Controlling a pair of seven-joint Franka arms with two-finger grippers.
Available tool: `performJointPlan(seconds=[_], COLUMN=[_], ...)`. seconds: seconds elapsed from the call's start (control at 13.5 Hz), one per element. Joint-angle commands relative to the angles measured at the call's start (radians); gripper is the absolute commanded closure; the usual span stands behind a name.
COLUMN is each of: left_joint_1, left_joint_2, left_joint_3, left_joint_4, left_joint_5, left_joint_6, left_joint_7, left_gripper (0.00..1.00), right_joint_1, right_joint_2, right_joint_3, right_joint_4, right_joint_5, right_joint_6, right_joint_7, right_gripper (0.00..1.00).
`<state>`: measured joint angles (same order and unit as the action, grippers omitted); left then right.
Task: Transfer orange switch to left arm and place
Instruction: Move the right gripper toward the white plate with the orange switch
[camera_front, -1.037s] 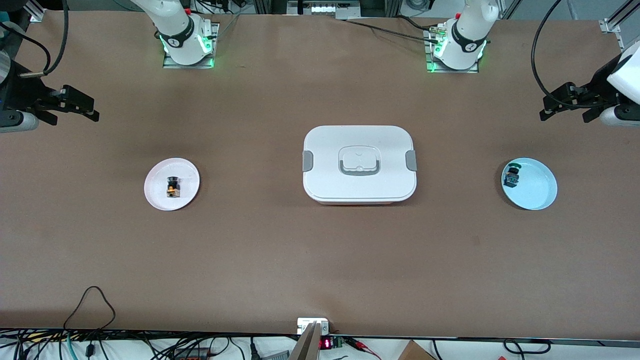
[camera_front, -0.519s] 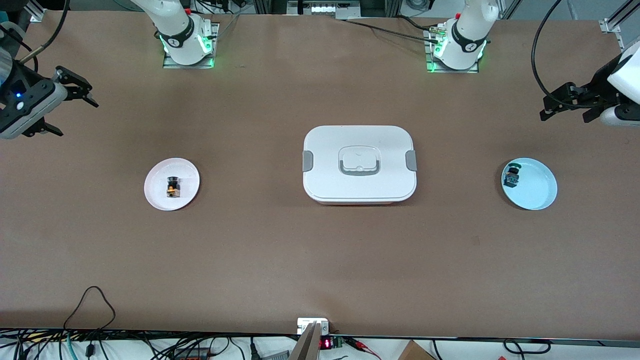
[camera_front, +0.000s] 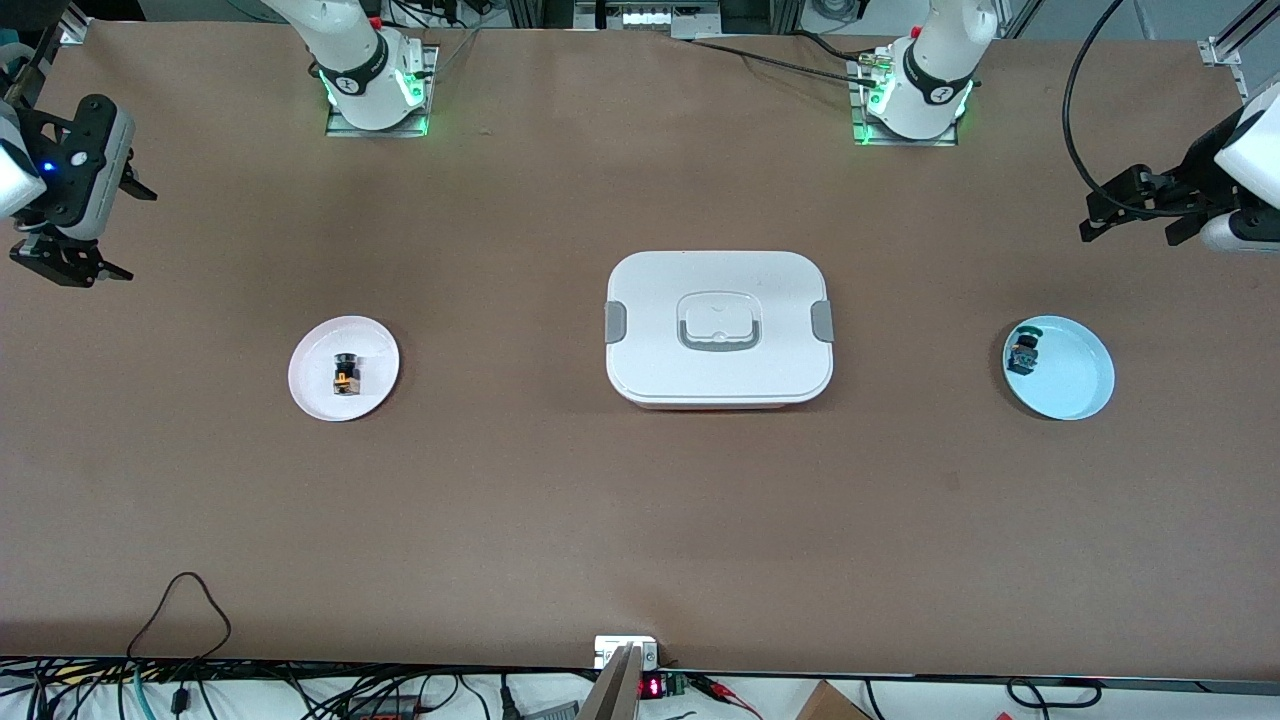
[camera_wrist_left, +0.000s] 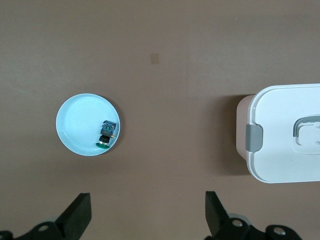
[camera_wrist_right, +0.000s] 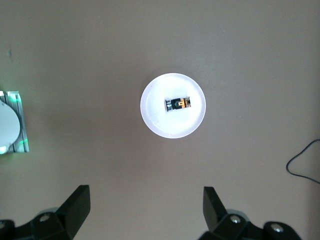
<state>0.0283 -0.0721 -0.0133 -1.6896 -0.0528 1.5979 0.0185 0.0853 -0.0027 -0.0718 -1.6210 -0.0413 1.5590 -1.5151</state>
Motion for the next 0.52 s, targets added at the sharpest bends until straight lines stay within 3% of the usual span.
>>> performJointPlan(seconds=[0.0,0.22,0.44], left_joint_1=[0.004,0.004,0.005], left_joint_2=[0.002,0.002,0.003], left_joint_3=[-0.002,-0.002,0.0], left_joint_4=[0.01,0.01,0.01], left_joint_5=[0.019,0.018,0.016], left_joint_6=[-0.003,-0.004,-0.004], left_joint_7=[0.006,0.006,0.006], left_gripper=[0.0,0.0,0.0], right_joint_1=[0.002,0.001,-0.002], right_joint_2=[0.01,0.035,0.137], right_joint_3=[0.009,0.009,0.007], right_joint_4=[0.036,0.01,-0.097], right_joint_5=[-0.019,-0.005,0.047], right_joint_6=[-0.02,-0.01,0.149], right_joint_7=[-0.04,-0.103,-0.16], right_gripper=[0.0,0.0,0.0])
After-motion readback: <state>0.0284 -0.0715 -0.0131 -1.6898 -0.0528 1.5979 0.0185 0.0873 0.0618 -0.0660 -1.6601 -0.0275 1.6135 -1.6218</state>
